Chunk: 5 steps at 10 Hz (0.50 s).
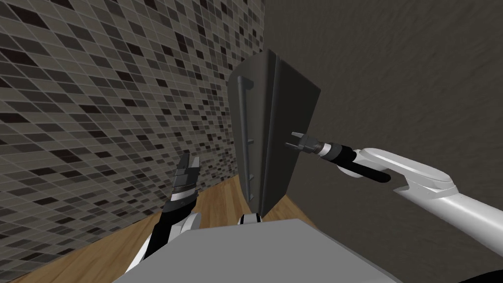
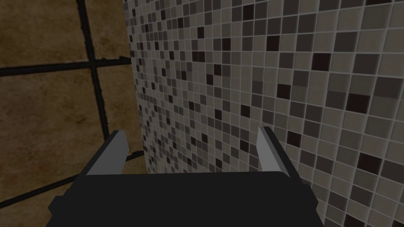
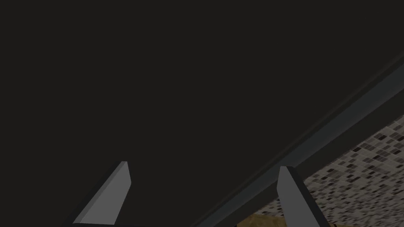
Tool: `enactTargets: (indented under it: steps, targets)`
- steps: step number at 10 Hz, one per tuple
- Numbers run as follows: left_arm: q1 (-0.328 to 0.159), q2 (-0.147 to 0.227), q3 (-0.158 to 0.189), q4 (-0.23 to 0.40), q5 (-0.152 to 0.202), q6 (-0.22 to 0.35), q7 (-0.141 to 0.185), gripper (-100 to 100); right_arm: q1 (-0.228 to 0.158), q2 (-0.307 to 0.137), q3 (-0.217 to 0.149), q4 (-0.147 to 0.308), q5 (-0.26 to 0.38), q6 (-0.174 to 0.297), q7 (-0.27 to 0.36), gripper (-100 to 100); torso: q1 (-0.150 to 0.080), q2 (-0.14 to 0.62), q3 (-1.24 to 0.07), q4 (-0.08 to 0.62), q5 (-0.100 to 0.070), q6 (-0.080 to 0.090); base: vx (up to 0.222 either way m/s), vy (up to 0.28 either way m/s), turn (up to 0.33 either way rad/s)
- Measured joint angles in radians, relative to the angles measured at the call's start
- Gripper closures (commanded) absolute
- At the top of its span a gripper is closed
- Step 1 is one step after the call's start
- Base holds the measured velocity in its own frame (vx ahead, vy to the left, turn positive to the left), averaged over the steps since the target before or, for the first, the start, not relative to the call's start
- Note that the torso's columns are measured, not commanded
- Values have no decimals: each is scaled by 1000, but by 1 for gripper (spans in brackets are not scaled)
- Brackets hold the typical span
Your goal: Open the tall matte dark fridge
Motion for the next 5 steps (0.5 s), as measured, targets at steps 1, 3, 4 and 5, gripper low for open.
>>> enactTargets:
  steps: [1,3,4,5]
  targets:
    - [0,0,0,0,0,0,0,0,-3,-31,-9,4,5,-1,4,-100,0,0,0,0,0,0,18,99,-83]
    - [0,0,0,0,0,0,0,0,-22,-84,-26,25,18,-8,18,-100,0,0,0,0,0,-1,13,63,-24]
    - [0,0,0,0,0,0,0,0,-26,-103,-27,26,19,-3,17,-100,-3,1,0,0,-1,0,13,57,-90]
    - [0,0,0,0,0,0,0,0,-36,-135,-43,40,22,-5,18,-100,-1,1,0,0,0,0,8,61,-54]
